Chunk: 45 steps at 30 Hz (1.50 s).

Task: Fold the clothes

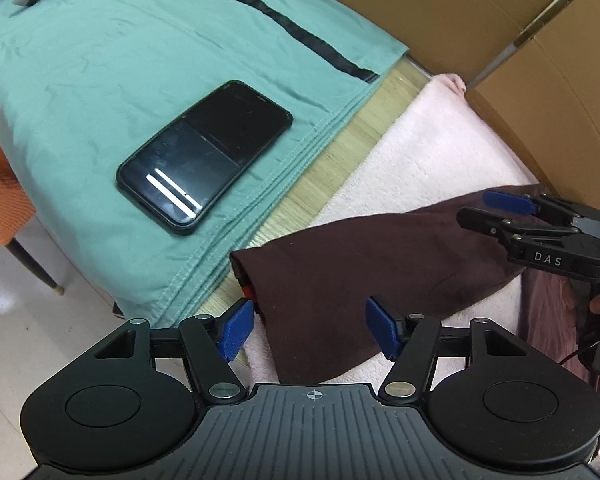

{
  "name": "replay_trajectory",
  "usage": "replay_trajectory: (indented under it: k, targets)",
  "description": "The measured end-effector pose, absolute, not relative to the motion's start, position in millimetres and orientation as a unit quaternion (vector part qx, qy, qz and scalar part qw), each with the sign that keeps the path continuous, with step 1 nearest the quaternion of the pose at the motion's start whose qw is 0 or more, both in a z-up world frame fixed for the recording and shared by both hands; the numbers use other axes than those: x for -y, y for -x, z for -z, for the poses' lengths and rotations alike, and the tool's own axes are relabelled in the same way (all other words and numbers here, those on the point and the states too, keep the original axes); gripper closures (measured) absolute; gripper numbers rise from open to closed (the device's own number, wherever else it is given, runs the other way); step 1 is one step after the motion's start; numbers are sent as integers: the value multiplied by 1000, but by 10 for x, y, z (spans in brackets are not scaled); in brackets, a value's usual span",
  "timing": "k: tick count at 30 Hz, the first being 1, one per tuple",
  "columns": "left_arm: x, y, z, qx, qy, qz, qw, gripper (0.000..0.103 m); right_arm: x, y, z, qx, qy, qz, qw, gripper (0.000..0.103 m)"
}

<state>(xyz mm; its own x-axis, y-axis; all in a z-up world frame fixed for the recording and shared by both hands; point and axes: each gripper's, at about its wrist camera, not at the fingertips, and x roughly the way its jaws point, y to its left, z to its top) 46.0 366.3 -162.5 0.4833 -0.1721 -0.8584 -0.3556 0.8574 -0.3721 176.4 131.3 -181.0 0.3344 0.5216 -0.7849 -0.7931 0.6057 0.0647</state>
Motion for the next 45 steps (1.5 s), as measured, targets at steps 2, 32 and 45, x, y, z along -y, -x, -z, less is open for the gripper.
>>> replay_trajectory:
  k: [2,32,45]
  targets:
    - [-3666,-459,1609,-503,264,-62,821,30,-1273,-1782,1838,-413,163,-401,801,37]
    - [-3776,-163,1810,-533,321,-77,779,103,-1139,-1702,1984,-435,169,-389,794,31]
    - [-3811,-183,1761,-520,312,-93,790,79,-1173,-1496,1852,-411,159,-422,792,30]
